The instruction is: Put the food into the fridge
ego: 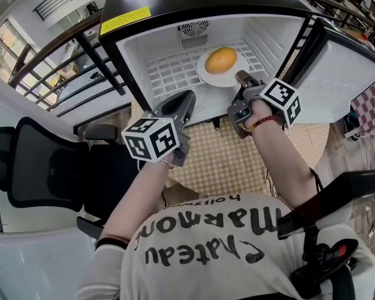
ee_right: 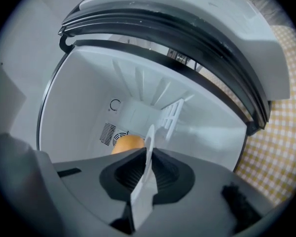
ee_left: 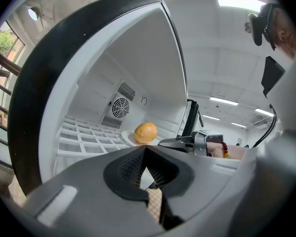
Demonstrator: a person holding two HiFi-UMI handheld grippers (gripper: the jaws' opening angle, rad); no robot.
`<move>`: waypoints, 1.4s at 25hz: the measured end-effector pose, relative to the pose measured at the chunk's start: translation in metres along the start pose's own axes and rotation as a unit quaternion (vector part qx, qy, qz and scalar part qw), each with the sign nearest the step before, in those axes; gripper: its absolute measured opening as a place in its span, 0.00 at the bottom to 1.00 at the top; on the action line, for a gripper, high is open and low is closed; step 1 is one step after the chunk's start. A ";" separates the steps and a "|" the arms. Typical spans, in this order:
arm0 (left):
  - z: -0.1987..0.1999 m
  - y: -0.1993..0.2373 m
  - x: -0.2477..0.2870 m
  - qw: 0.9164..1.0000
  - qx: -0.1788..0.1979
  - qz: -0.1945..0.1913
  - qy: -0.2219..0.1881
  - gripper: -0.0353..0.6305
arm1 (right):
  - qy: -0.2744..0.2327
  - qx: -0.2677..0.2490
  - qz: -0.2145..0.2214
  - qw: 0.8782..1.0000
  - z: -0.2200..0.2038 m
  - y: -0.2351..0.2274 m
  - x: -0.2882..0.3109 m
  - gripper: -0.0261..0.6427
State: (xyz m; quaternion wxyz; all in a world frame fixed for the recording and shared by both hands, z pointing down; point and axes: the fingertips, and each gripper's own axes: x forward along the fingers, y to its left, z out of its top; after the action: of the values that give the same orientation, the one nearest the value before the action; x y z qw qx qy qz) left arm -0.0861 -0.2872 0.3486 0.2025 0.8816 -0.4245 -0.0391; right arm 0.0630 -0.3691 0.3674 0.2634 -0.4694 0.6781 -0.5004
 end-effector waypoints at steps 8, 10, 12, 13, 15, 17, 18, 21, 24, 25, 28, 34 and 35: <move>0.002 0.005 -0.001 1.000 -0.002 0.004 -0.005 0.06 | -0.003 -0.046 -0.011 0.999 0.003 0.002 0.009 0.08; 0.001 0.006 -0.001 1.000 -0.002 0.005 -0.004 0.06 | -0.003 -0.061 -0.012 0.998 0.003 0.002 0.010 0.08; 0.001 0.006 -0.001 1.000 -0.003 0.006 -0.004 0.06 | -0.003 -0.068 -0.013 0.998 0.003 0.002 0.011 0.08; 0.000 0.007 -0.001 1.000 -0.003 0.006 -0.004 0.06 | -0.002 -0.069 -0.014 0.997 0.003 0.001 0.012 0.08; -0.001 0.006 -0.001 1.000 -0.003 0.005 -0.005 0.06 | -0.002 -0.075 -0.018 0.997 0.003 0.000 0.013 0.09; -0.002 0.005 -0.001 1.000 -0.002 0.002 -0.004 0.06 | -0.003 -0.081 -0.020 0.996 0.003 0.000 0.014 0.10; -0.003 0.004 -0.001 1.000 -0.001 0.001 -0.003 0.06 | -0.004 -0.086 -0.021 0.996 0.003 0.000 0.015 0.11; -0.004 0.002 0.000 1.000 -0.001 0.001 -0.002 0.06 | -0.005 -0.111 -0.026 0.993 0.005 0.002 0.017 0.11; -0.005 0.002 0.000 1.000 -0.002 0.003 -0.002 0.06 | -0.003 -0.148 -0.032 0.988 0.006 0.005 0.018 0.13; -0.005 0.002 0.000 1.000 -0.003 0.003 -0.002 0.06 | -0.002 -0.159 -0.034 0.987 0.006 0.005 0.019 0.13; -0.004 0.002 -0.001 1.000 -0.002 0.002 -0.003 0.06 | 0.004 -0.192 -0.044 0.980 0.006 0.006 0.019 0.15; -0.001 0.002 -0.002 1.000 -0.001 0.002 -0.009 0.06 | 0.014 -0.261 -0.068 0.963 0.006 0.008 0.022 0.20; -0.002 0.002 -0.002 1.000 -0.002 0.003 -0.008 0.06 | 0.017 -0.270 -0.070 0.960 0.005 0.008 0.023 0.20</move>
State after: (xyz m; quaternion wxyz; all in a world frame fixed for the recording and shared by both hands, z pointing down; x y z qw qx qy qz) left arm -0.0887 -0.2864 0.3511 0.2009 0.8795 -0.4288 -0.0466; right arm 0.0549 -0.3915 0.3607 0.0798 -0.5611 0.7576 -0.3237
